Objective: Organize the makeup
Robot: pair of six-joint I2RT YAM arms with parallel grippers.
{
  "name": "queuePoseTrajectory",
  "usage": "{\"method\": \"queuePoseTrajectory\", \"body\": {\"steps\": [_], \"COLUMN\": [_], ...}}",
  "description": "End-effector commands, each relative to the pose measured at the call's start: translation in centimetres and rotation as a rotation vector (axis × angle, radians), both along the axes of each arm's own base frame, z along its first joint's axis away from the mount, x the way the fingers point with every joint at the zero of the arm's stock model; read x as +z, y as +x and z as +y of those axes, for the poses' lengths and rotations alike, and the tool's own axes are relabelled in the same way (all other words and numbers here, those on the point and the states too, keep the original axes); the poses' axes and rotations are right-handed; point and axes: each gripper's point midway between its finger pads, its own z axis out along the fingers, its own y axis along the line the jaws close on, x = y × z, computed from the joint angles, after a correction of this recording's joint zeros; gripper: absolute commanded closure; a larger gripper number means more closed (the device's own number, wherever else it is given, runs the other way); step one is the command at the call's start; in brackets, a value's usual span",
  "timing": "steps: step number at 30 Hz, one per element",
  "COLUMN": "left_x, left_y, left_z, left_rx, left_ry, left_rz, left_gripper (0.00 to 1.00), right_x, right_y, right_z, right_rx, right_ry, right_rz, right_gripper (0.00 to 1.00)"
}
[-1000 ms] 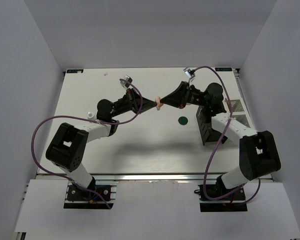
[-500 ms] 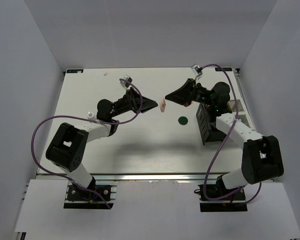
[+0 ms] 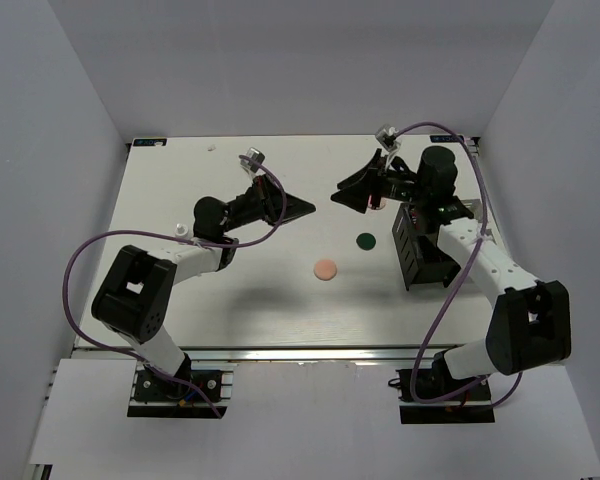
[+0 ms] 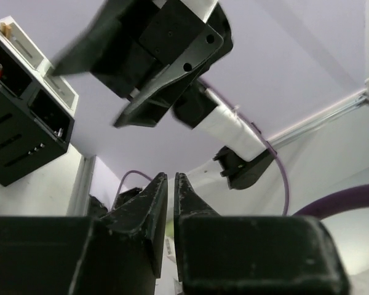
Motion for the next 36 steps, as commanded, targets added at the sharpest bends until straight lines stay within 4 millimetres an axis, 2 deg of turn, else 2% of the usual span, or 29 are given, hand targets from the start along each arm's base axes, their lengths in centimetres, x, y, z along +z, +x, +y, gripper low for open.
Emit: {"method": "queuePoseTrajectory", "body": {"steps": [1, 2, 3, 4, 5, 6, 7, 8, 10, 11, 12, 14, 15, 17, 18, 22, 23, 28, 29, 33, 34, 36], "left_x": [3.2, 1.1, 0.4, -1.4, -2.3, -2.8, -2.0, -2.9, -2.8, -2.7, -2.8, -3.0, -3.1, -3.3, -3.5, -4.0, -4.1, -4.4, -4.6, -5.0, -5.0, -5.2], "left_y": [-2.2, -0.4, 1.0, 1.8, 3.7, 4.5, 5.2, 5.1, 5.9, 5.9, 6.3, 5.9, 6.0, 5.8, 5.4, 4.7, 4.7, 4.2, 4.1, 3.8, 3.7, 3.8], "left_z": [1.4, 1.2, 1.9, 2.5, 3.3, 4.1, 4.7, 5.5, 6.7, 7.3, 7.8, 8.4, 8.7, 8.9, 9.1, 9.3, 9.3, 9.7, 9.8, 9.9, 9.8, 9.8], "left_rx": [0.022, 0.075, 0.139, 0.184, 0.314, 0.377, 0.429, 0.451, 0.514, 0.53, 0.56, 0.569, 0.58, 0.592, 0.593, 0.599, 0.599, 0.604, 0.604, 0.607, 0.607, 0.608], "left_ry": [-0.055, 0.035, 0.087, 0.195, 0.289, 0.363, 0.423, 0.519, 0.586, 0.636, 0.663, 0.707, 0.716, 0.718, 0.715, 0.705, 0.708, 0.726, 0.728, 0.722, 0.714, 0.712], "left_rz": [-0.307, -0.254, -0.245, -0.133, -0.223, -0.242, -0.269, -0.284, -0.274, -0.261, -0.256, -0.235, -0.225, -0.211, -0.202, -0.186, -0.183, -0.182, -0.18, -0.173, -0.17, -0.168], "left_gripper": [0.8, 0.78, 0.74, 0.67, 0.63, 0.56, 0.43, 0.41, 0.36, 0.31, 0.3, 0.28, 0.28, 0.28, 0.27, 0.27, 0.27, 0.27, 0.27, 0.27, 0.27, 0.27], "right_x": [-3.5, -6.4, -8.1, -9.0, -10.7, -12.1, -13.1, -13.9, -15.6, -17.3, -18.2, -19.6, -21.2, -21.8, -22.8, -24.7, -25.8, -27.4, -27.6, -27.9, -28.1, -27.6], "right_y": [1.6, 0.9, 1.7, 1.5, 1.3, 1.2, 0.8, -0.1, -0.8, -1.7, -2.0, -2.7, -2.5, -2.2, -2.0, -0.7, -0.5, -0.3, -0.5, -1.5, -1.9, -2.2], "right_z": [-1.4, -1.7, -2.4, -2.3, -3.0, -2.9, -2.9, -2.2, -2.0, -1.6, -1.3, -0.6, -0.9, -0.4, -0.4, 0.0, -0.1, 0.0, 0.0, 0.0, -0.1, 0.0], "right_rx": [-0.056, -0.013, -0.039, -0.024, -0.025, -0.007, 0.002, 0.029, 0.036, 0.048, 0.049, 0.048, 0.031, 0.021, 0.019, -0.004, -0.002, 0.025, 0.043, 0.084, 0.095, 0.111], "right_ry": [-0.306, -0.44, -0.526, -0.568, -0.644, -0.681, -0.71, -0.731, -0.79, -0.846, -0.871, -0.912, -0.962, -0.973, -0.987, -1.043, -1.07, -1.103, -1.102, -1.096, -1.094, -1.074], "right_rz": [-0.234, -0.282, -0.283, -0.285, -0.257, -0.226, -0.202, -0.191, -0.181, -0.172, -0.162, -0.13, -0.087, -0.037, -0.012, -0.022, -0.007, -0.002, -0.003, 0.001, 0.003, -0.007], "right_gripper": [0.4, 0.39, 0.38, 0.38, 0.38, 0.38, 0.37, 0.34, 0.29, 0.26, 0.25, 0.14, 0.13, 0.11, 0.11, 0.11, 0.13, 0.22, 0.3, 0.53, 0.62, 0.74]}}
